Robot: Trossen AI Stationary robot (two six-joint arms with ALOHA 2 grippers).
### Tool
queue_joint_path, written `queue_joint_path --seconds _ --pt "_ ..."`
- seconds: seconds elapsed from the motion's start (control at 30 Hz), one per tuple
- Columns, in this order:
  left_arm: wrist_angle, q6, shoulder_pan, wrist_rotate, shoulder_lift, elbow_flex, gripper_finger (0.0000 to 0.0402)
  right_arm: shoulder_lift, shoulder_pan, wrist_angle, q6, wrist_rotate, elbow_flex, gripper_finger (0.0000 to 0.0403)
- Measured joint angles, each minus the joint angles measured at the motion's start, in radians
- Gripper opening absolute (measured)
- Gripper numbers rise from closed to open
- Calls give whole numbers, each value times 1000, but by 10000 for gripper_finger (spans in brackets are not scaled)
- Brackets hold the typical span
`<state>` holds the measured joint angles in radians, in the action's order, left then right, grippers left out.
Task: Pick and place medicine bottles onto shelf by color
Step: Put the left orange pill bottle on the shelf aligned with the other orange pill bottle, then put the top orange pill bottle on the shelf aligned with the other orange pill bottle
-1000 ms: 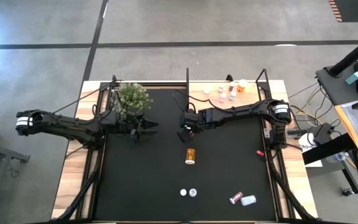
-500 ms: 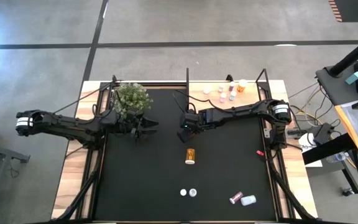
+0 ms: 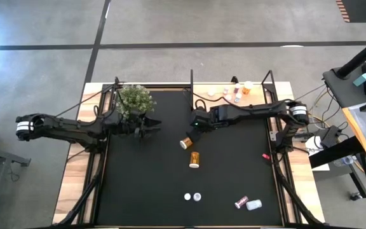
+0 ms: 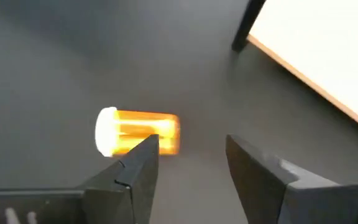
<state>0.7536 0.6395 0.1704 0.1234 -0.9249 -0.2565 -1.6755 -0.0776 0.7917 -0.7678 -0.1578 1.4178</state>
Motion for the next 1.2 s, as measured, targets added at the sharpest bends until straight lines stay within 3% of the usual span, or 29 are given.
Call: queue_joint_path --seconds 0.37,0.57,0.83,1.0,1.2 --pt "0 7 14 0 0 0 267 38 0 -2 30 -26 -13 162" --pt "1 8 14 0 -1 0 267 38 0 -9 130 -18 -13 163" --pt "0 10 11 9 -2 0 267 38 -5 -12 296 61 -13 218" --pt "-2 22 11 39 -4 0 267 38 -4 -25 535 63 -14 250" --pt "-3 89 11 74 -4 0 267 8 -3 -141 892 72 -45 252"
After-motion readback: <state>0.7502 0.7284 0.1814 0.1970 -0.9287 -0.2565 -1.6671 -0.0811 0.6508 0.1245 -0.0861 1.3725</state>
